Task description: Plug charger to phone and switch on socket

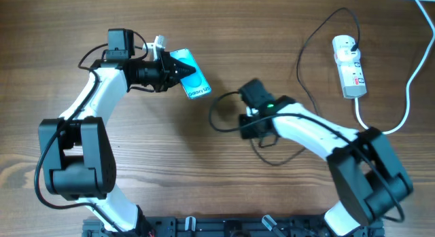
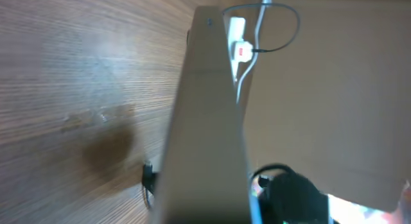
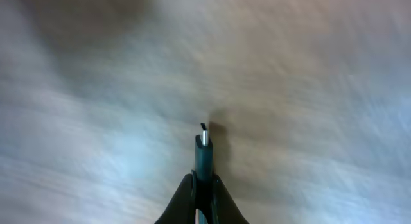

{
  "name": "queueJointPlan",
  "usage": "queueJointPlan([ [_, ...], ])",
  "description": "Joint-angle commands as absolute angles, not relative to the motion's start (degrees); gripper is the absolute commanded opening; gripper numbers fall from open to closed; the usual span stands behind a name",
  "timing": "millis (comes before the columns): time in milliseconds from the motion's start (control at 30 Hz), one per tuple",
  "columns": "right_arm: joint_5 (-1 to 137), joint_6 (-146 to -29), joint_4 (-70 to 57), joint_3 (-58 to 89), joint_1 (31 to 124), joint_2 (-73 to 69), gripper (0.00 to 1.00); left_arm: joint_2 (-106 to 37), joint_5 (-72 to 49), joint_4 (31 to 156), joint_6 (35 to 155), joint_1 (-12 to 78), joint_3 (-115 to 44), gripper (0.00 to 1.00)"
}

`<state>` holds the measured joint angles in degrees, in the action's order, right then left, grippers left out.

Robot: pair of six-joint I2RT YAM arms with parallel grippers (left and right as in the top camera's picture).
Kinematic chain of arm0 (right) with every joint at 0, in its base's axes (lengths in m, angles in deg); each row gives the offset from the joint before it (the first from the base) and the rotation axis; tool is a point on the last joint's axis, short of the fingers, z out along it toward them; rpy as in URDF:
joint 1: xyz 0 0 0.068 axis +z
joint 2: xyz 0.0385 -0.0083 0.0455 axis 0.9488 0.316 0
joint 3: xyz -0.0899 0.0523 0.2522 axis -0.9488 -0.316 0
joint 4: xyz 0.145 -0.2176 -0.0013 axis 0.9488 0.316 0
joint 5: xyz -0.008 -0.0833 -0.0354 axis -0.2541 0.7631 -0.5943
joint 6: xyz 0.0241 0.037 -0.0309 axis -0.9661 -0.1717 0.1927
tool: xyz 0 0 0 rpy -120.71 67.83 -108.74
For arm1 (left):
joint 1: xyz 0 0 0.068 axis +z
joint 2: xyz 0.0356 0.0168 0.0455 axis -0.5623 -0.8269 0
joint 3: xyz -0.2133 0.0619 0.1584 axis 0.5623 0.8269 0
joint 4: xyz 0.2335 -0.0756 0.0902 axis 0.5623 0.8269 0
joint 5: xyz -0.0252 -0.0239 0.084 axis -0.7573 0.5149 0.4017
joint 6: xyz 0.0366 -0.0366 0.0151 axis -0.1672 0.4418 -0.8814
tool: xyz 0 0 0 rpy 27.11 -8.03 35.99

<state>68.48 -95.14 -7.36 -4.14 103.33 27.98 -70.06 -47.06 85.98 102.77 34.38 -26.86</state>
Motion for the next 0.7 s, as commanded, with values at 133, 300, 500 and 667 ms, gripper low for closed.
queueJointPlan([
  [133, 40.68, -85.53, -1.98, -5.08, 97.97, 3.13, 0.05, -69.73, -59.28, 75.4, 103.58, 31.32, -27.21, 0.04],
  [300, 36.35, -85.57, -0.87, -5.08, 97.97, -6.31, 0.05, -69.73, -59.28, 67.3, 109.35, 26.79, -27.21, 0.04],
  [500, 28.72, -88.19, -1.28, -5.19, 97.97, -7.75, 0.04, -69.73, -59.41, 54.77, 115.19, 20.78, -27.21, 0.04],
  [667, 26.69, -92.19, -5.28, -6.0, 97.95, -7.67, 0.04, -69.34, -61.62, 48.21, 118.66, 19.65, -27.21, 0.04],
])
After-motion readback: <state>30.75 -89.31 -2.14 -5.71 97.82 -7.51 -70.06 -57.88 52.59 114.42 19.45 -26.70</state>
